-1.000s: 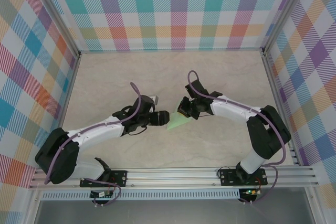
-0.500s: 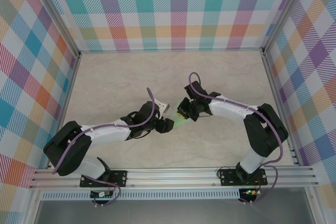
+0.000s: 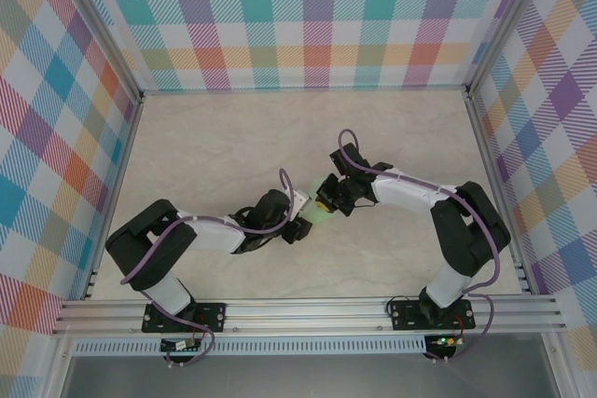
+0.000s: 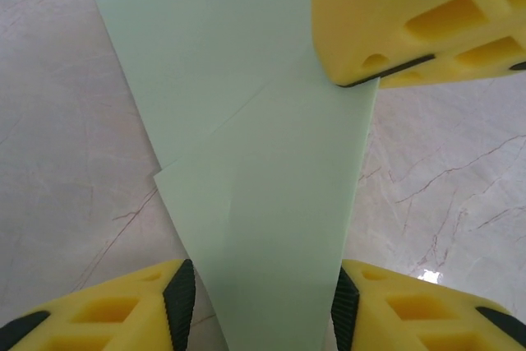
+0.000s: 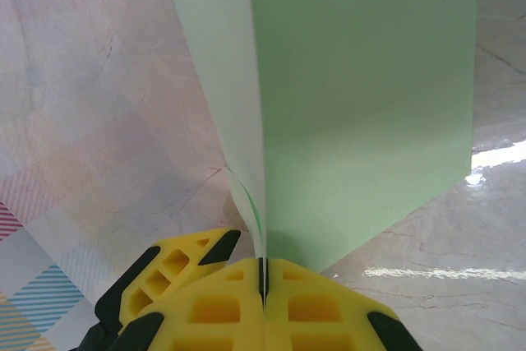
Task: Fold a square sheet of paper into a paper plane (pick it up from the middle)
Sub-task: Fourth fold the wing at the center of the table.
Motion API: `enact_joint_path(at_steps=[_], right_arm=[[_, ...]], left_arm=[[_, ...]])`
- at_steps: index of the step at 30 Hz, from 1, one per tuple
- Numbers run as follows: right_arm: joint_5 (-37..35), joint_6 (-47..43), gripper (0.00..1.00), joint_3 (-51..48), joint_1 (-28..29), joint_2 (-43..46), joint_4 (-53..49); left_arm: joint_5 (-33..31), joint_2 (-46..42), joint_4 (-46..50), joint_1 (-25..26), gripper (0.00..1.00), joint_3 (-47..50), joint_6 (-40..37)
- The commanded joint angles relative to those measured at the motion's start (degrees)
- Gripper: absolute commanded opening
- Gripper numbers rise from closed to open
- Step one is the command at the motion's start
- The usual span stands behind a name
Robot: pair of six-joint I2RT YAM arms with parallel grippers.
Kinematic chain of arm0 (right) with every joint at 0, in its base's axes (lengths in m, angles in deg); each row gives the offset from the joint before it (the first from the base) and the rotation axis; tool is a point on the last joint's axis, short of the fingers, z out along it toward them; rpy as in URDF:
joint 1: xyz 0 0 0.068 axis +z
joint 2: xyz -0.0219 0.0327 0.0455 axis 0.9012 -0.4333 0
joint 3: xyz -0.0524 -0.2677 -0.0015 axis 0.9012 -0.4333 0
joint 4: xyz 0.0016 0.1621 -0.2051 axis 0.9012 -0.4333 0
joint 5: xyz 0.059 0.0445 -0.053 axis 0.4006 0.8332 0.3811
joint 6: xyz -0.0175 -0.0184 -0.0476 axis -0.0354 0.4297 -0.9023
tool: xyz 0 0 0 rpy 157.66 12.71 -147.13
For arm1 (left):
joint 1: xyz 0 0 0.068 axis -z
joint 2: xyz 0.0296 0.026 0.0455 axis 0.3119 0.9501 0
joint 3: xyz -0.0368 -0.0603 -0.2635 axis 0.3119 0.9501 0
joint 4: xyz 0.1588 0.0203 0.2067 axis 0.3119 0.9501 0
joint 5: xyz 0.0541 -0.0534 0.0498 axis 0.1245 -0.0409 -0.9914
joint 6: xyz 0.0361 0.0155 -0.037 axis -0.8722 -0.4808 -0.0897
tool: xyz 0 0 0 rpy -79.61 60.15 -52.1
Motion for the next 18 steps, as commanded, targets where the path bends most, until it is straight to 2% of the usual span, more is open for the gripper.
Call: enact_joint_path(at_steps=[1,10,14,18], right_arm=[[1.6,0.3,0.04,1.3,-0.4,-0.9,-1.6],[3.1,-0.3,0.08,1.6,-0.7,-1.9,-1.7],[3.7,-2.0,0.21,1.4,-1.4,-1.6,-2.0],[3.2,-5.6,0.42,0.0,-2.2,1.0,-0.6]], left_arm=[[1.1,1.3,-6.5,0.6,0.42,-0.1,-1.8],[3.9,2.6,-8.8,0.6,0.21,0.4,-1.1],[4.8,3.1,-8.8,0.6,0.14,0.7,-0.5],[6.1,3.9,-10.3,0.6,0.13,1.4,1.4]])
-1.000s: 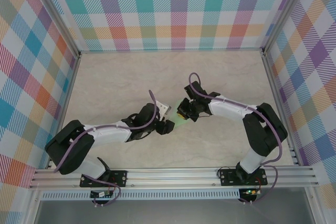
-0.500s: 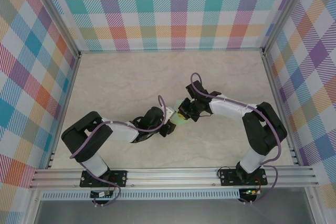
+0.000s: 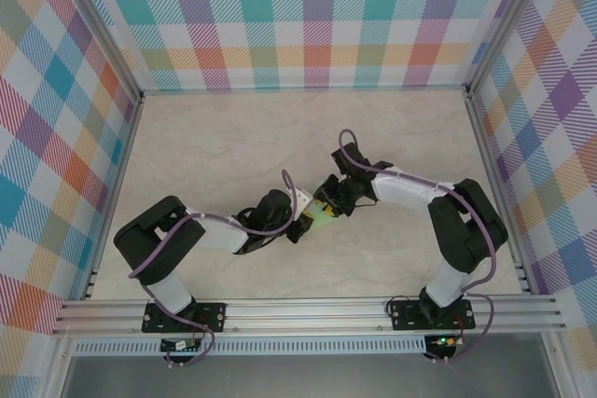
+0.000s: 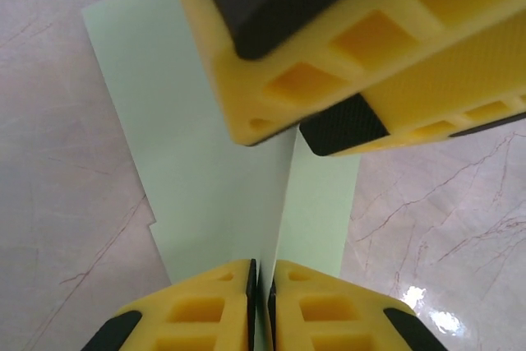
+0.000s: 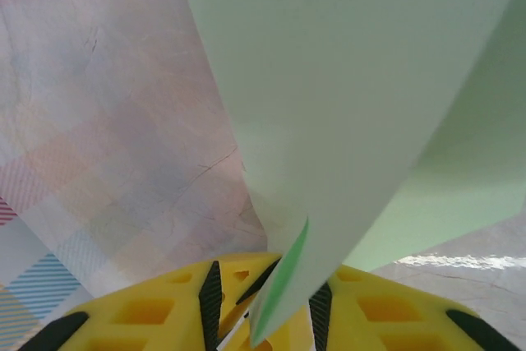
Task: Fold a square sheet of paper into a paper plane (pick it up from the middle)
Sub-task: Fourth fold the wing at the center of the table.
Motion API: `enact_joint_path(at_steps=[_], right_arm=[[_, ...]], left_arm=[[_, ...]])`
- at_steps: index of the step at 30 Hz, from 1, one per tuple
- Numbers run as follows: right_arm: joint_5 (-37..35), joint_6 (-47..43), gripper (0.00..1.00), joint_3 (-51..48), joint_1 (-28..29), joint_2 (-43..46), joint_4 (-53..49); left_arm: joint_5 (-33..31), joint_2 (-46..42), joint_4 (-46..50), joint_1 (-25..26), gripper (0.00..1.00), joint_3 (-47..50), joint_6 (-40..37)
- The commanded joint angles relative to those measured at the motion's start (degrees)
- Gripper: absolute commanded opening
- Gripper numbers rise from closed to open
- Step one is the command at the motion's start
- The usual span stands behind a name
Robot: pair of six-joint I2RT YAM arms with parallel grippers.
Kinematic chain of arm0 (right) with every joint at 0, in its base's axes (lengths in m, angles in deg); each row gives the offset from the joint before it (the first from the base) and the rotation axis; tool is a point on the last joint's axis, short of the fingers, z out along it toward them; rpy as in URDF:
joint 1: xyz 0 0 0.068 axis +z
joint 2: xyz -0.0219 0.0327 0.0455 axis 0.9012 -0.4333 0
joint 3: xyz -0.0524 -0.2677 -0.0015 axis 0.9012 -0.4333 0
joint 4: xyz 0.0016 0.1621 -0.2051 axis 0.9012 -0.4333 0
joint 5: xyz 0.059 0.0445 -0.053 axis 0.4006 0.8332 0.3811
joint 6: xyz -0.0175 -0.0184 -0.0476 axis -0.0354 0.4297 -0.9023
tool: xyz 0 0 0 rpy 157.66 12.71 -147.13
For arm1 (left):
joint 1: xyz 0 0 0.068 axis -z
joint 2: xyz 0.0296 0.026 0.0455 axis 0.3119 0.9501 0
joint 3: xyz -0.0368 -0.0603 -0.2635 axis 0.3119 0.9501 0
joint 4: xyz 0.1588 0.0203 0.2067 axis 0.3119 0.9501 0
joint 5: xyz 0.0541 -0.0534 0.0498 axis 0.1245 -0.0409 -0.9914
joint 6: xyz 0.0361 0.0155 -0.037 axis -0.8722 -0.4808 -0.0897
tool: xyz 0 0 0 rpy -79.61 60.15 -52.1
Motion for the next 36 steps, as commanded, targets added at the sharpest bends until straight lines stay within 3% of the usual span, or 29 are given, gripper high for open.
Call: enact_joint_path(at_steps=[1,5,15,25,36], right_arm=[[0.4,-4.0,0.46,-0.8,-0.9,3.0,0.6],[-0.1,-9.2,0.54,-3.0,-1.9,6.5,2.4],[-0.6,-15.8,0.56,-14.5,-3.3,14.4,12.5],[3.3,-16.3,0.53,-15.7,-3.3,10.8,16.7],[3.8,-16.5,0.52,-14.1,-3.3,6.2,15.8]], left_arm=[[2.4,1.2,-3.1,0.5,0.13,1.1,2.2],[2.8,1.6,-3.9,0.5,0.13,1.1,6.5],[4.8,1.7,-3.0,0.0,0.11,0.3,21.2],[8.2,3.1,-2.2,-0.9,0.10,-1.6,30.8],[8.8,3.2,-1.3,-1.9,0.10,-2.2,36.1]])
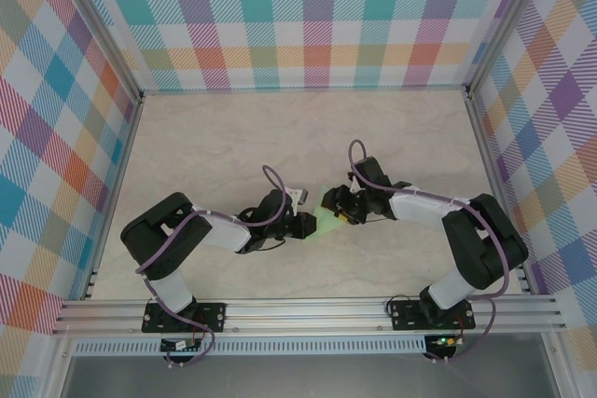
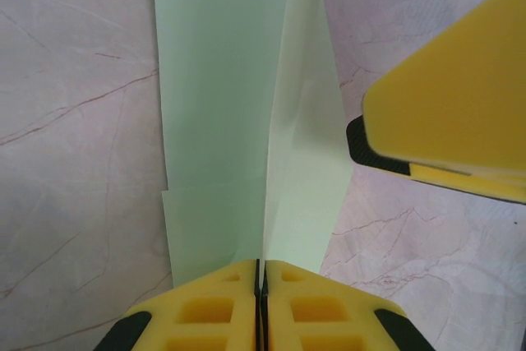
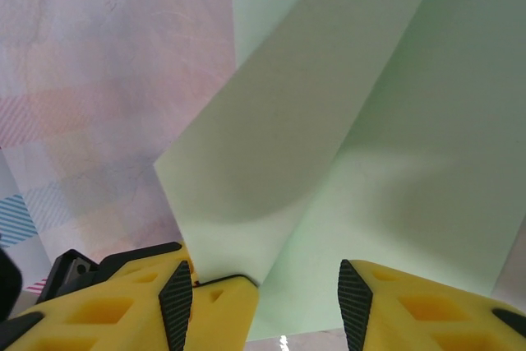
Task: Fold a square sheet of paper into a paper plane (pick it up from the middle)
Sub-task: Fourth fold the wing at the center of the table.
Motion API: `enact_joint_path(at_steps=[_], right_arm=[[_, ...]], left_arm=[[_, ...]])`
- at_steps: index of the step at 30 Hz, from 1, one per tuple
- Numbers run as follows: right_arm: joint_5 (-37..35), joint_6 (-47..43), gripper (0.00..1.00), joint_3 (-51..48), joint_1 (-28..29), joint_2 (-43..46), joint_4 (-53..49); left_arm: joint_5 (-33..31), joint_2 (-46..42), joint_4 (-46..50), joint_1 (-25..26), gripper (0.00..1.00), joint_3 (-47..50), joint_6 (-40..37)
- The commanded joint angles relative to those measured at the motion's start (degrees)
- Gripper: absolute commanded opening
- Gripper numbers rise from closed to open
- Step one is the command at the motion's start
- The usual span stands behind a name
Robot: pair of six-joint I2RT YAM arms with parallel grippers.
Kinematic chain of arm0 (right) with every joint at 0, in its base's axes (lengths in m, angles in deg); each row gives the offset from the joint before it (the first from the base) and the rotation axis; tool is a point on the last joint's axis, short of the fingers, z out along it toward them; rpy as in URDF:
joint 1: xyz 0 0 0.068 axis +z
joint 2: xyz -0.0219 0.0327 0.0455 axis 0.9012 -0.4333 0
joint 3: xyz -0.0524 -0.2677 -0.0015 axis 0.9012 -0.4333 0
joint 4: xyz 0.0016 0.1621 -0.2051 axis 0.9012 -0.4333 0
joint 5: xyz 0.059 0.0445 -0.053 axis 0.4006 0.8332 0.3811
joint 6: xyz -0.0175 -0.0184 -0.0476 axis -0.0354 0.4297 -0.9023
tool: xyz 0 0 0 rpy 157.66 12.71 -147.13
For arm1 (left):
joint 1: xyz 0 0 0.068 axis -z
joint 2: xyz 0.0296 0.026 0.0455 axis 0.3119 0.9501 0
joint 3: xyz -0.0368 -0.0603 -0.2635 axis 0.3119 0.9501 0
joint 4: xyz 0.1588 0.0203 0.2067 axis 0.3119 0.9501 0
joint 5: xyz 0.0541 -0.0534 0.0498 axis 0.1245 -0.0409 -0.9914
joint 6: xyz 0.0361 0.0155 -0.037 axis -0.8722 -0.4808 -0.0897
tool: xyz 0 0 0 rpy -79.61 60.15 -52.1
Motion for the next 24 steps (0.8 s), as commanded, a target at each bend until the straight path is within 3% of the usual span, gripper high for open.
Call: enact_joint_path(at_steps=[1,24], right_arm=[[1.4,-1.2,0.52,1.5,-0.3,-1.9,0.9],[1.7,-2.3,0.51,3.4,-0.3,-6.2,0.6]], left_arm=[[1.5,0.7,0.1,-1.0,0.10,-1.4,2.5],[4.6,2.7,2.0,-1.7,0.13,-2.7,3.7]])
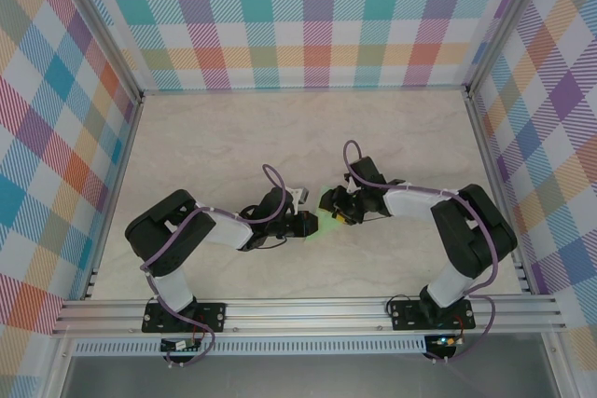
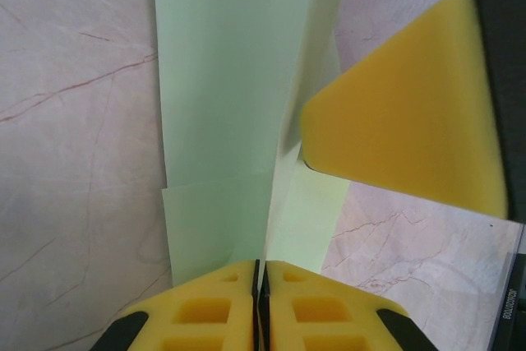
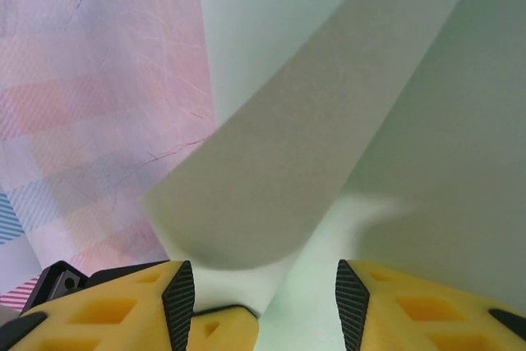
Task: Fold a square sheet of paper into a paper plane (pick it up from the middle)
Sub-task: Fourth fold the wing at the center of the table.
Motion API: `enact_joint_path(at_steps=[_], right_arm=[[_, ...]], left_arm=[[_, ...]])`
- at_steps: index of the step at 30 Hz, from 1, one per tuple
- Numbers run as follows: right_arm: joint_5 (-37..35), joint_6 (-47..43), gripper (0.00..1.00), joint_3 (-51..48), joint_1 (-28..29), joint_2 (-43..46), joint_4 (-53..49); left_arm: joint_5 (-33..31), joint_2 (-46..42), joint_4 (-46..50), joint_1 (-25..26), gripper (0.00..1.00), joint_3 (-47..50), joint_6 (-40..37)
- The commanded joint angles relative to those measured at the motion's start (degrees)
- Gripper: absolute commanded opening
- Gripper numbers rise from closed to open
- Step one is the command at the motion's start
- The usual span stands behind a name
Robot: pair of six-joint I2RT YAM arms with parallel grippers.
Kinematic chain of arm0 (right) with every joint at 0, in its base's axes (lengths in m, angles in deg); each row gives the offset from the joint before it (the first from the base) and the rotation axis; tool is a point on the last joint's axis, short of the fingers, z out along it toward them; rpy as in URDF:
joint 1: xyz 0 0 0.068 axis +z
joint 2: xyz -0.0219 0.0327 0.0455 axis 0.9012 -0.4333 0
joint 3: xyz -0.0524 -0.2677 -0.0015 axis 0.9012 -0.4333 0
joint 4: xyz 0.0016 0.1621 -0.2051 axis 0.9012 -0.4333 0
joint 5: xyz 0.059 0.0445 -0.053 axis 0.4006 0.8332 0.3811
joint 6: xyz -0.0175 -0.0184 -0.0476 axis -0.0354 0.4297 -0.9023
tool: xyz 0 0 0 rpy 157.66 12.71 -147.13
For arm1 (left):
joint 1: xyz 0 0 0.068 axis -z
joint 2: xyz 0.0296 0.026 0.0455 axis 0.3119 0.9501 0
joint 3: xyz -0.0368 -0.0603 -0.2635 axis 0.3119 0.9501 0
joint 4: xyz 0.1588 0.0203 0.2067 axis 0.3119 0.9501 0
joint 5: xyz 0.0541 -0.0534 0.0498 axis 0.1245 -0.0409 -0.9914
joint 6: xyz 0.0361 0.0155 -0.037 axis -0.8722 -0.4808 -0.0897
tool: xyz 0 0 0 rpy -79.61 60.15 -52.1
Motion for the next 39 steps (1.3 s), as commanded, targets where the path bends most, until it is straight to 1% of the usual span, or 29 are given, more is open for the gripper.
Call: enact_joint_path(at_steps=[1,6,12,15,17,19,22,25,30,33,36,39], right_arm=[[0.4,-1.5,0.51,1.7,-0.3,-1.7,-0.6],[-1.9,-1.9,0.49,2.7,-0.2,-3.2,-4.3],[-4.2,-2.4,0.48,3.8,-0.2,-4.8,-8.2],[-4.7,-3.0,0.48,4.7,-0.2,-5.9,-9.9],[-5.3,-3.4,0.48,5.3,-0.1,-6.8,-11.2],[-5.7,-4.0,0.48,6.0,-0.1,-7.6,-12.6],[-6.4,-4.9,0.48,7.1,0.0,-8.8,-14.7],[-7.8,-5.5,0.48,8.0,0.2,-9.7,-17.0],[-8.5,-6.1,0.47,9.0,0.4,-11.2,-19.1],[-7.8,-7.1,0.51,10.4,0.4,-12.7,-21.0],[-7.6,-8.0,0.51,12.2,0.5,-14.5,-23.4],[-8.1,-8.4,0.51,13.0,0.5,-15.7,-25.1]], left_arm=[[1.2,0.9,1.7,-0.9,0.13,-1.3,0.7],[1.4,0.2,3.4,-1.1,0.18,-1.8,1.4],[1.0,-3.6,9.7,-2.3,0.33,-1.7,3.1],[-1.5,-7.4,14.0,-2.8,0.40,-1.0,3.2],[-3.8,-10.1,16.9,-3.1,0.43,-0.4,3.3],[-5.5,-12.7,18.1,-3.4,0.45,0.4,3.6],[-6.1,-15.0,18.2,-3.5,0.48,0.8,3.9],[-5.4,-15.5,16.7,-3.5,0.47,0.9,4.7],[-0.6,-12.1,12.8,-3.5,0.34,-0.3,5.8],[-0.2,-11.0,11.4,-3.5,0.32,-0.4,6.3],[-0.8,-11.3,11.5,-3.5,0.31,-0.4,5.4],[-0.2,-11.1,11.4,-3.5,0.29,-1.0,4.8]])
